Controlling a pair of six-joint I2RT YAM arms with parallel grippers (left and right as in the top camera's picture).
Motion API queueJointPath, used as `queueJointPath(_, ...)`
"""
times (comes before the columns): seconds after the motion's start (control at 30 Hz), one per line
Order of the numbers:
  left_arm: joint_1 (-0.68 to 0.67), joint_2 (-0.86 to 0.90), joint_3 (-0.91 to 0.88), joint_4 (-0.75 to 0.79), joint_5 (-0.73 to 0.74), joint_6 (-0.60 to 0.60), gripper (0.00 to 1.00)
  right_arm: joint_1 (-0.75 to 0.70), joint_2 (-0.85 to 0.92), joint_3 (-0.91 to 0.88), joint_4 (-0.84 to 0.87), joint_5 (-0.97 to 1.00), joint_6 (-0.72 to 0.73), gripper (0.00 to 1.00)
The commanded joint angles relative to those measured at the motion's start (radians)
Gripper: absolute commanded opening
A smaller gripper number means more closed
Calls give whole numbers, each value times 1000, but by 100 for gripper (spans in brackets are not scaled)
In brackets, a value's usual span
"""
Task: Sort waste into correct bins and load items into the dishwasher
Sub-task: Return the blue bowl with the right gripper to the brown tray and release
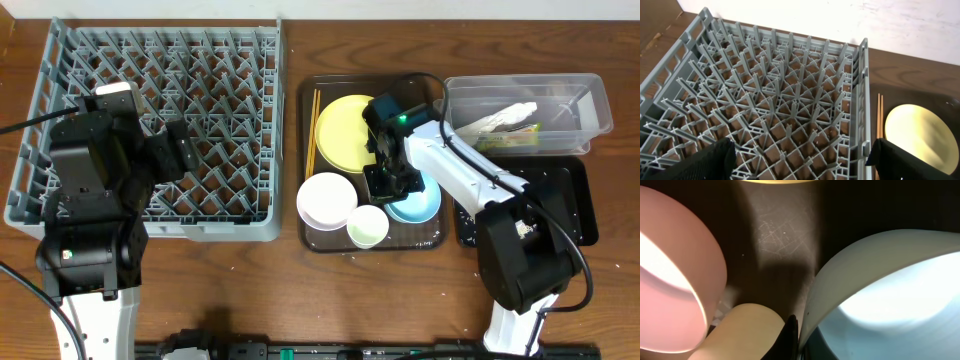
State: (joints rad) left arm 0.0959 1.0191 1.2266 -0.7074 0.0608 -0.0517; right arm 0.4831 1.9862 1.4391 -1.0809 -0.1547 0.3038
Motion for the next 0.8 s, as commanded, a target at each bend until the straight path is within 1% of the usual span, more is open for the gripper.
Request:
queueJointPath(0.0,-3,0,23,0,-2,9,89,8,23,4,-5,2,14,1)
queueJointPath(0.03,-3,0,23,0,-2,9,89,8,23,4,-9,2,14,1)
queueJointPath(0.1,-3,0,23,0,-2,9,90,8,23,4,-17,2,14,16)
queueJointPath(0.13,-3,0,23,0,-2,9,89,7,23,4,-21,1,14,20)
queueJointPath(0.2,-3,0,23,1,-2,9,90,6,22,6,-28,1,14,24)
queueJointPath(0.27,-3,0,23,1,-2,9,89,5,20,17,-35,0,14,27)
queueJointPath(0.37,-3,0,23,1,-2,9,89,-3,15,68,-62,0,13,27)
queueJointPath(0.53,-3,0,23,0,-2,9,90,-21,-8,208,-148,-5,-16,29)
queueJointPath(0.67,-3,0,23,0,20,8,90,-28,-42,306,-227,-7,-47,34)
queueJointPath(0.7,-3,0,23,-1,41,8,89,-28,-52,320,-245,-7,-54,35)
queueJointPath(0.77,-3,0,23,-21,108,5,90,-27,-68,324,-270,-8,-62,43)
